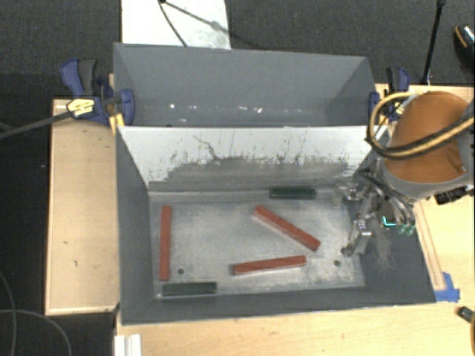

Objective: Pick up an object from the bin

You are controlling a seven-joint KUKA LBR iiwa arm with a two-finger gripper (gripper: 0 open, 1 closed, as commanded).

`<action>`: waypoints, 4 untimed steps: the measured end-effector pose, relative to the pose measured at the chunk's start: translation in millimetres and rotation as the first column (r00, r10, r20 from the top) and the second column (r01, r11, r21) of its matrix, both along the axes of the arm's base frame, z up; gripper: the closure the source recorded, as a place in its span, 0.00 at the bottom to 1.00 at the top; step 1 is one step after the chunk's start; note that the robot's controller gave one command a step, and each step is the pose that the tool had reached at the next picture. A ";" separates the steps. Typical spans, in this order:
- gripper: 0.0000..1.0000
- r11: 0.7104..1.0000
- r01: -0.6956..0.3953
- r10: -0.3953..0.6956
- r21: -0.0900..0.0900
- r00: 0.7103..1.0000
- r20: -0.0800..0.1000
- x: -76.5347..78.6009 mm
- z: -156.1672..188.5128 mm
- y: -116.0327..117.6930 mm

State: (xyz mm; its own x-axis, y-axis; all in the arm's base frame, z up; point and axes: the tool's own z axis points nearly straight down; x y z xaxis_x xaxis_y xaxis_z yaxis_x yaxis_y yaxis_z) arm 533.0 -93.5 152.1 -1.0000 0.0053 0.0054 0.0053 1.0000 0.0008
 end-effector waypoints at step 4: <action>0.00 0.906 0.423 -0.423 -0.002 0.906 0.003 29.0 -83.3 119.4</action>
Offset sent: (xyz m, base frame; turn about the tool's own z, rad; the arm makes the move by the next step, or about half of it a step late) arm 0.0546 0.0701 -0.0821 0.0978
